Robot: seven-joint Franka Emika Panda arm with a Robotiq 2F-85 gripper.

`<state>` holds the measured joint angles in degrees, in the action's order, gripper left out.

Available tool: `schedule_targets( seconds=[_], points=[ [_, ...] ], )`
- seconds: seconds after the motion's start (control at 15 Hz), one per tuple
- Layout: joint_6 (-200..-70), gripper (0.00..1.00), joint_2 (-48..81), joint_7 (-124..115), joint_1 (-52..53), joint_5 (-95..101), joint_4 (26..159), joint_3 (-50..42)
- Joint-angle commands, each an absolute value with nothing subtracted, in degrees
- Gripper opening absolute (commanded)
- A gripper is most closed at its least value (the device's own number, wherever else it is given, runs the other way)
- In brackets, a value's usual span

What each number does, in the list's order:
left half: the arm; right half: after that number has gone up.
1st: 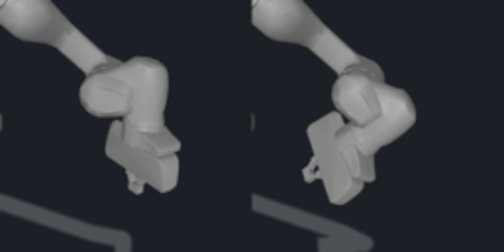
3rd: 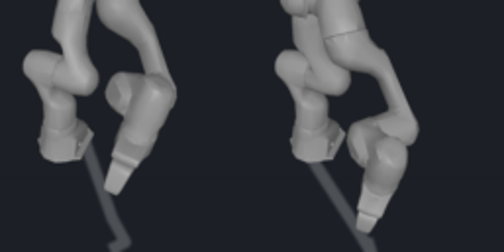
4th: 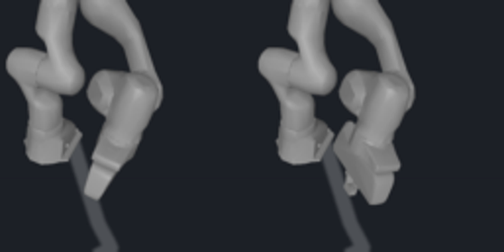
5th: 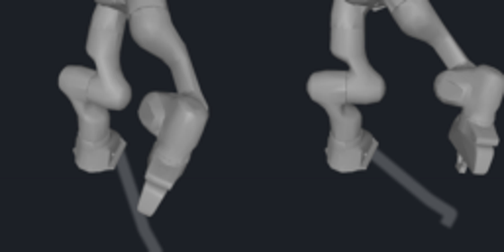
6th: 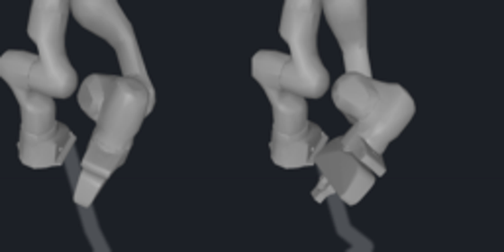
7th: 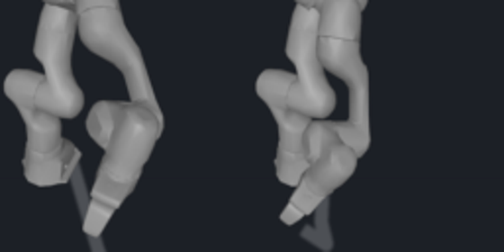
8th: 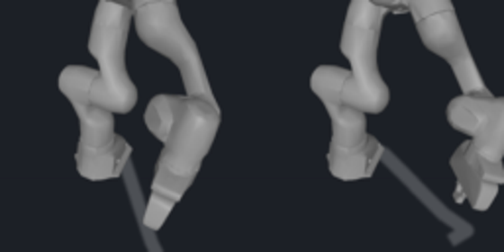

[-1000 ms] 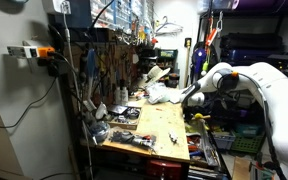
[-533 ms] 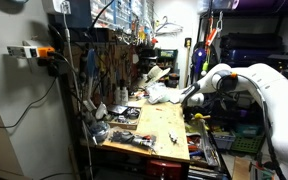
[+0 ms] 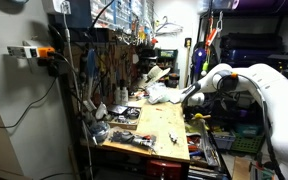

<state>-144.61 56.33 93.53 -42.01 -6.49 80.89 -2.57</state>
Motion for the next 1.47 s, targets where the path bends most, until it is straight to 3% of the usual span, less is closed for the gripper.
schedule_targets(
  seconds=[0.0, 0.53, 1.4],
  points=[
    [-141.59, 0.07, 55.46, 96.47, -45.45, -6.56, 80.53, 0.01],
    [-141.29, 0.07, 52.51, 106.98, -53.14, -10.3, 83.4, 6.75],
    [-146.37, 0.07, 42.67, 125.17, -56.37, -10.0, 96.91, 7.38]
  ],
)
